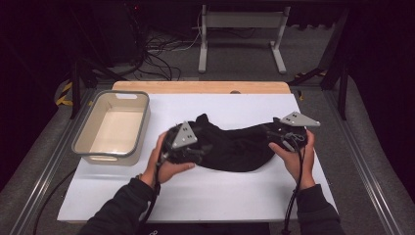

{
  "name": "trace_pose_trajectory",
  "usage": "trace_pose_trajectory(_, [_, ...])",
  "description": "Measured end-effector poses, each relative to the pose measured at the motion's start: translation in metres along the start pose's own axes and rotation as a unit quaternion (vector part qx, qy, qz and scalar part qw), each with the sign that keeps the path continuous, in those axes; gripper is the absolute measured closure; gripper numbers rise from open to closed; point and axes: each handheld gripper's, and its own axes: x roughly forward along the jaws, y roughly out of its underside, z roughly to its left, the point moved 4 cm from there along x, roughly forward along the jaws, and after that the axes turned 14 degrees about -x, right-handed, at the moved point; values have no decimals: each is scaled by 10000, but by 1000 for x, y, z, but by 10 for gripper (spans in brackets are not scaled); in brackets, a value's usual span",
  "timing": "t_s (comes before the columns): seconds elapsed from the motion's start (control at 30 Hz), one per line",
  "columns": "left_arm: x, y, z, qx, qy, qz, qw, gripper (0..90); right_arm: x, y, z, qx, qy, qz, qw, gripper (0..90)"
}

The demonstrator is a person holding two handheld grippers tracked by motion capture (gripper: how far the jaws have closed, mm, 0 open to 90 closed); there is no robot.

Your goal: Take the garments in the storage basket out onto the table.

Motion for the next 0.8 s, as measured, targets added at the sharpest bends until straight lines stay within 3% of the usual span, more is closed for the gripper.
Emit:
trace_pose_trajectory(0.1, [23, 19, -4, -71, 119, 382, 9992, 323, 16, 8, 7, 15, -276, 97, 9996, 434])
trace_pose_trajectory(0.13, [29, 24, -3, -150, 192, 504, 9984, 340, 30, 11, 10, -54, -469, 206, 9987, 421])
trace_pose_trajectory(0.2, [40, 32, -1, -222, 275, 735, 9967, 349, 36, 11, 11, -82, -550, 249, 9981, 420])
trace_pose_trajectory(0.3, [49, 36, 2, -268, 352, 880, 9951, 402, 62, 9, 12, -394, -760, 575, 9947, 383])
trace_pose_trajectory(0.33, [54, 38, 2, -231, 370, 1012, 9939, 444, 75, 6, 11, -375, -925, 692, 9926, 368])
trace_pose_trajectory(0.37, [54, 38, 2, -231, 370, 1012, 9939, 470, 75, 6, 11, -375, -925, 692, 9926, 368])
trace_pose_trajectory(0.43, [60, 42, 1, -161, 398, 1229, 9915, 488, 88, 3, 13, -375, -1059, 829, 9902, 346])
trace_pose_trajectory(0.53, [65, 44, 2, -160, 386, 1271, 9910, 523, 108, 4, 19, -386, -1276, 1088, 9851, 339])
trace_pose_trajectory(0.67, [67, 45, 5, -218, 463, 1264, 9907, 680, 128, 10, 26, -408, -1456, 1371, 9789, 455])
trace_pose_trajectory(0.8, [65, 44, 7, -256, 565, 1300, 9896, 832, 131, 9, 29, -316, -1699, 1399, 9750, 699])
